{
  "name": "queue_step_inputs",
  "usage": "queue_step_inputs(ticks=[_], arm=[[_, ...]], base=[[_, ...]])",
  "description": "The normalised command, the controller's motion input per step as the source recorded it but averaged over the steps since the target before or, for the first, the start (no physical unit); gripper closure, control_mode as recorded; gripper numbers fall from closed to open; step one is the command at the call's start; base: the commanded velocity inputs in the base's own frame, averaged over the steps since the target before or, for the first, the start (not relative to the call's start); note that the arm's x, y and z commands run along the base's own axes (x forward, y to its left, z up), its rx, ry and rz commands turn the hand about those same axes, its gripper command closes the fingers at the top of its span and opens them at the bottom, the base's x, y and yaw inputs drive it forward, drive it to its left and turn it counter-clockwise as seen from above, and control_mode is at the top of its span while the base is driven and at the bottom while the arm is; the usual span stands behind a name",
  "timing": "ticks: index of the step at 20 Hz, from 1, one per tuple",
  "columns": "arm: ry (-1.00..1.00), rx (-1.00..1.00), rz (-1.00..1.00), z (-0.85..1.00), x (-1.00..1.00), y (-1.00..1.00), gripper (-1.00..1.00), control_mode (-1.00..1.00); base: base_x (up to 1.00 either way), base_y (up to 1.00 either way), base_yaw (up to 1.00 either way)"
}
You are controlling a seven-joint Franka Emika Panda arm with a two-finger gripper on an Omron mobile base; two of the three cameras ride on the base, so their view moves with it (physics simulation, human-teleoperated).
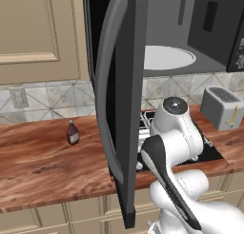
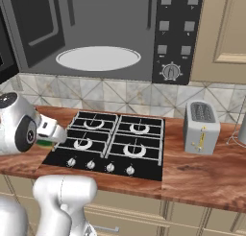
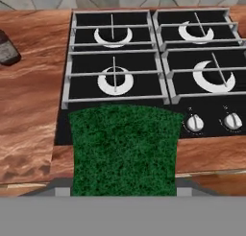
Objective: Place the sponge inside the microwave to prepare for sanitizing.
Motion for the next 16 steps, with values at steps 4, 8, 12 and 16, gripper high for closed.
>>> queue_step_inputs(ticks=[4,8,12,16], arm=[[-0.06,0.00,0.00,0.89,-0.28,-0.21,1.00,-1.00],[-0.09,-0.01,0.00,0.93,-0.28,-0.10,1.00,-1.00],[-0.08,-0.02,0.00,0.84,-0.33,-0.03,1.00,-1.00],[-0.01,-0.08,0.00,0.66,-0.29,-0.06,1.00,-1.00]], base=[[0.00,0.00,0.00],[0.00,0.00,0.00],[0.00,0.00,0.00],[0.00,0.00,0.00]])
